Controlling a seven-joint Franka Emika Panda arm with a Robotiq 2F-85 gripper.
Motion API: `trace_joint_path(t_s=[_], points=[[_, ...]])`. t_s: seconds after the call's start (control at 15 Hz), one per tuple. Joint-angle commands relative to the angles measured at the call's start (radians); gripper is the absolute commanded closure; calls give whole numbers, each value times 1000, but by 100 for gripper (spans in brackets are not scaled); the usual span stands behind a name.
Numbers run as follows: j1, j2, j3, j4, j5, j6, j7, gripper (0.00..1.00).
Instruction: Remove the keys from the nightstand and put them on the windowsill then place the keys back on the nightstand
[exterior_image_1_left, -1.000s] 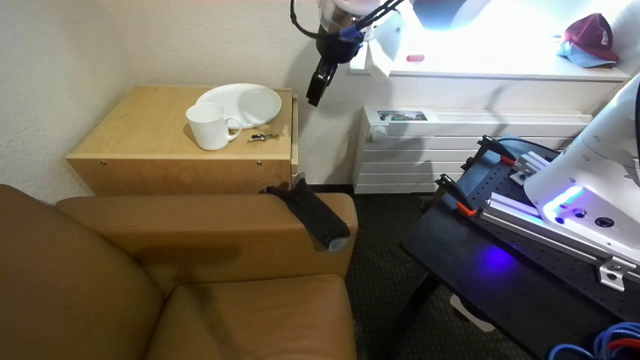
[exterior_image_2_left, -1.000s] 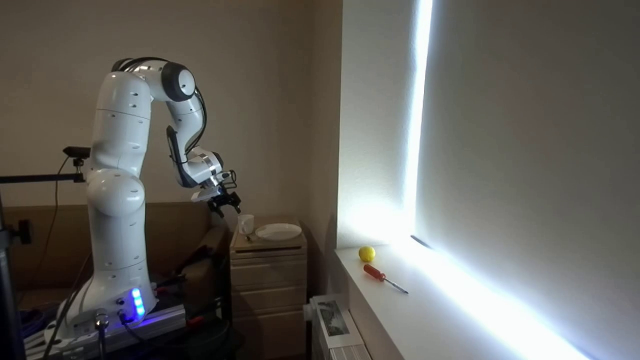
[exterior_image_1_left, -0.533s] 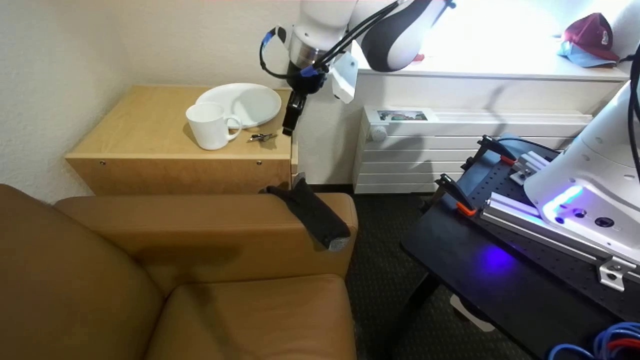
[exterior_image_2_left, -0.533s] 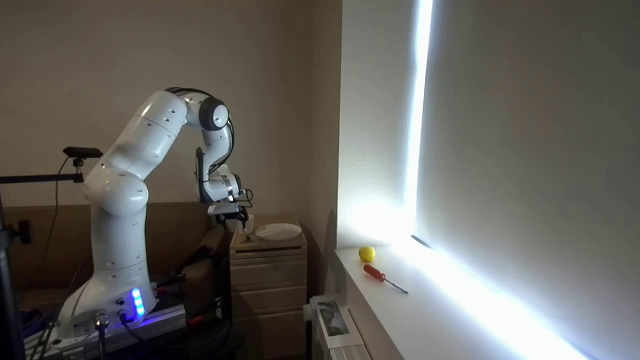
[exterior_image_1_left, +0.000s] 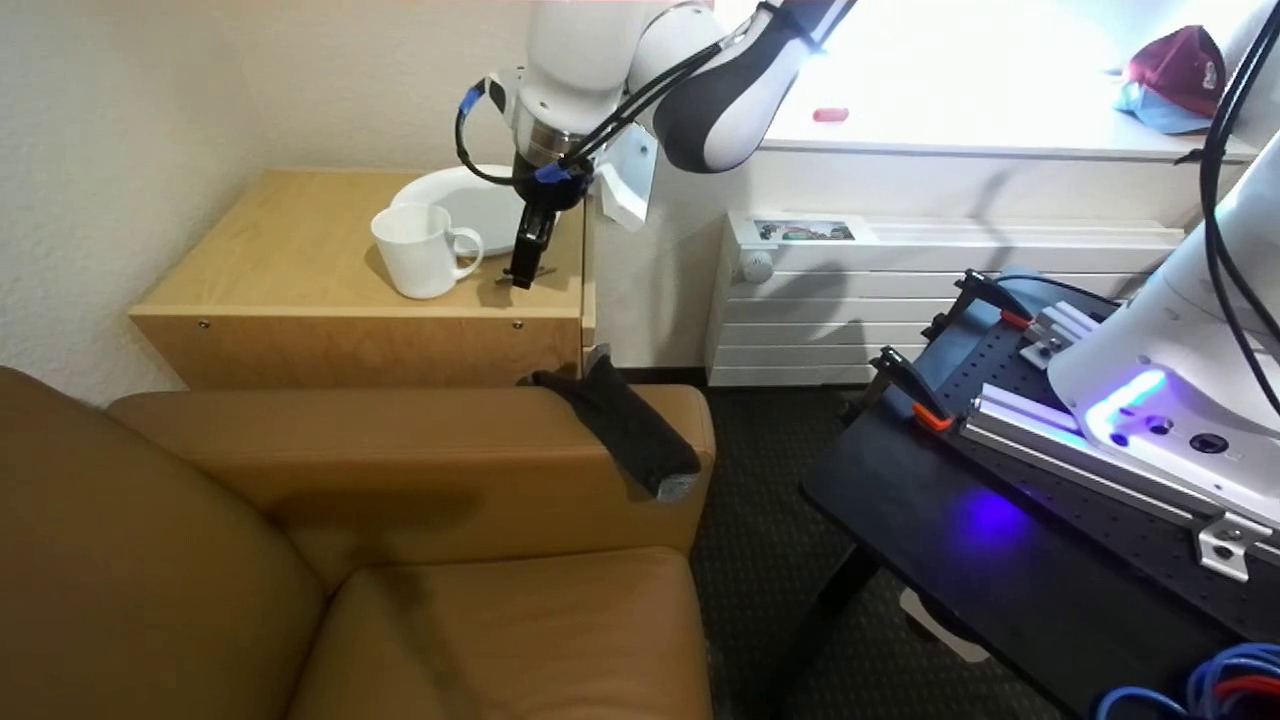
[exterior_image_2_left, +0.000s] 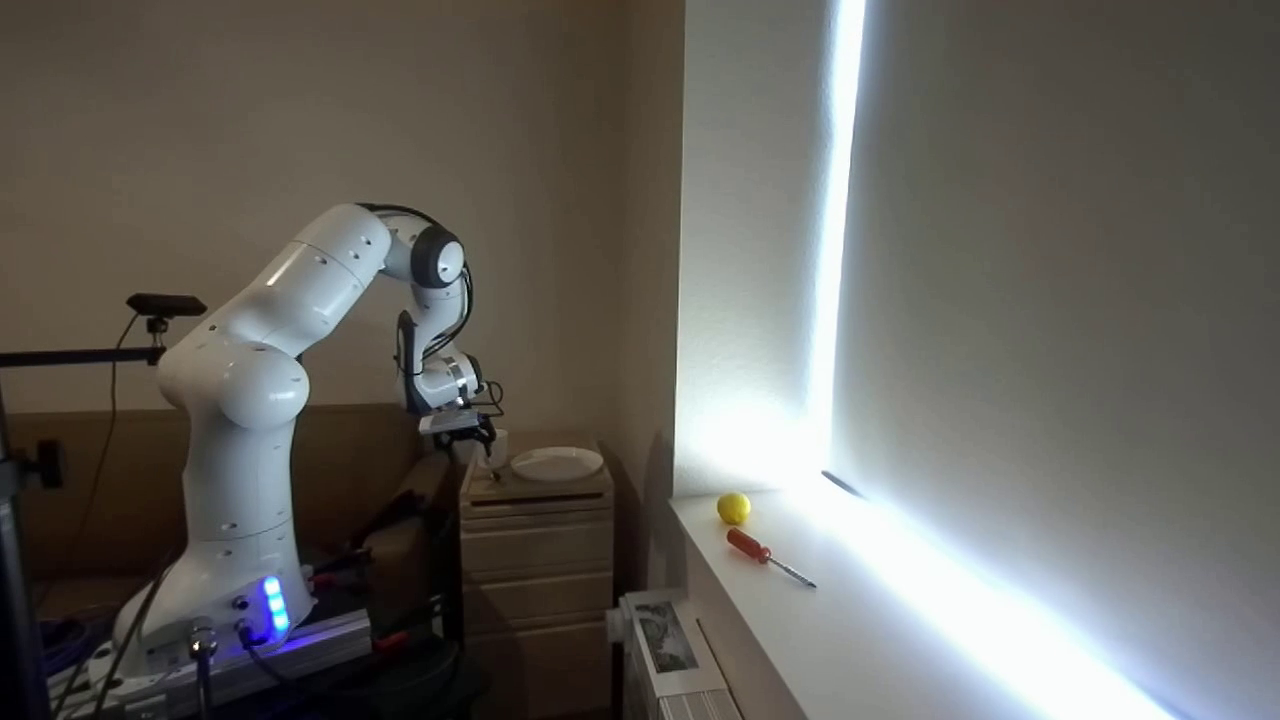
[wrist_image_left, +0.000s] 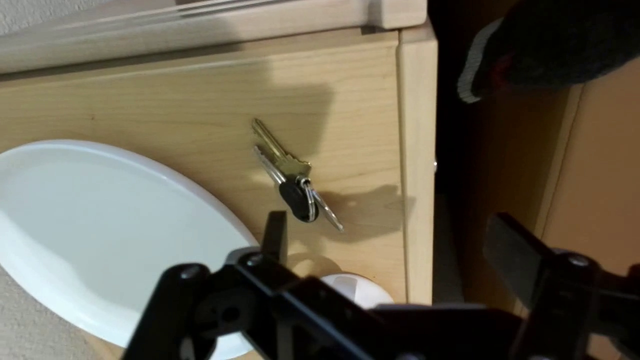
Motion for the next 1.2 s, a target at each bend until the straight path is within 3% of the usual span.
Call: trace_joint_path(t_s=[0.0, 0.07, 0.13, 0.2, 0.4, 0.53, 0.73, 0.93, 1.0, 1.13], points=[[80, 17, -97, 18, 148, 37, -109, 0], [74, 48, -92, 35, 216, 50, -161, 0], [-26, 102, 14, 60, 207, 22, -187, 0], [55, 89, -72, 62, 375, 80, -290, 0], [83, 132, -89, 118, 603, 119, -452, 0], [143, 149, -154, 165, 693, 112, -536, 0], [229, 177, -256, 230, 723, 93, -606, 0], [282, 205, -317, 277, 745, 69, -614, 0], [267, 174, -300, 227, 762, 102, -616, 0], [287, 191, -322, 249, 762, 100, -612, 0]])
